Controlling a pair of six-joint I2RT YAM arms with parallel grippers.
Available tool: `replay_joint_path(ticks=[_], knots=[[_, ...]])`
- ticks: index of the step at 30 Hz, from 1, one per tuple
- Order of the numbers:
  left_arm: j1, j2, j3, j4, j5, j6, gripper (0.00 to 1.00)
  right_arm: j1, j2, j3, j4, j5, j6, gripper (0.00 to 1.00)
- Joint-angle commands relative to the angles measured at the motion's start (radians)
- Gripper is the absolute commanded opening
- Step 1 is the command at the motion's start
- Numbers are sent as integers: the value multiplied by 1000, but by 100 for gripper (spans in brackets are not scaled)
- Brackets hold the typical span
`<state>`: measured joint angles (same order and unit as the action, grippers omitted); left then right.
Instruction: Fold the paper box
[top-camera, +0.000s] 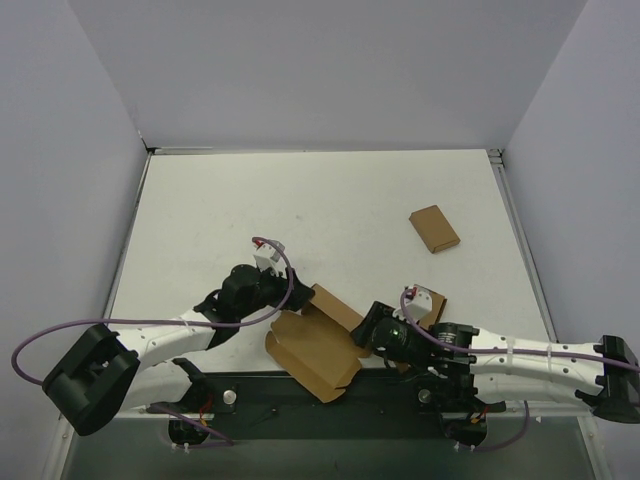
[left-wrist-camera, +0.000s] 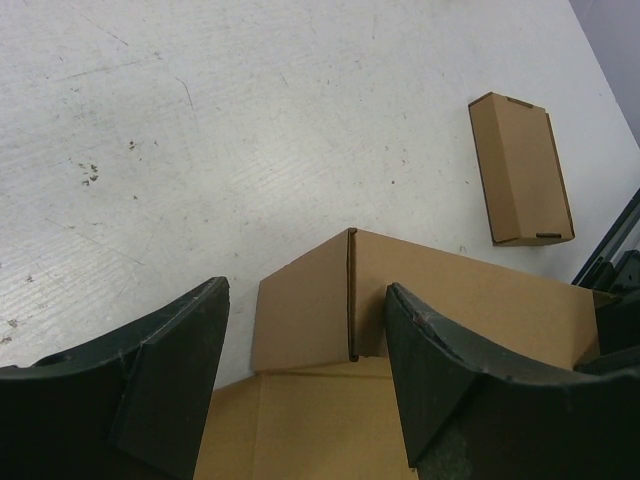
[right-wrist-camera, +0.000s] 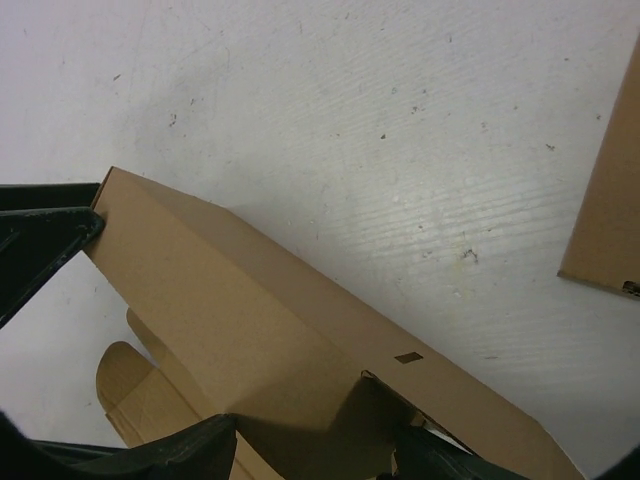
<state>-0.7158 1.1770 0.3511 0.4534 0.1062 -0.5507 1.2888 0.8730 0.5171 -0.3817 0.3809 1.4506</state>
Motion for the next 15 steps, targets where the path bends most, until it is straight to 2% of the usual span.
replay_joint_path(ticks=[1, 8, 15], knots=[[6, 1, -14, 27, 1, 20, 72, -9, -55, -61, 27, 76, 66, 64], [6, -17, -34, 28, -10, 17, 71, -54, -131, -107, 121, 147, -16, 64], [6, -82, -75, 28, -43, 6, 71, -169, -118, -170, 373, 43, -160, 60]])
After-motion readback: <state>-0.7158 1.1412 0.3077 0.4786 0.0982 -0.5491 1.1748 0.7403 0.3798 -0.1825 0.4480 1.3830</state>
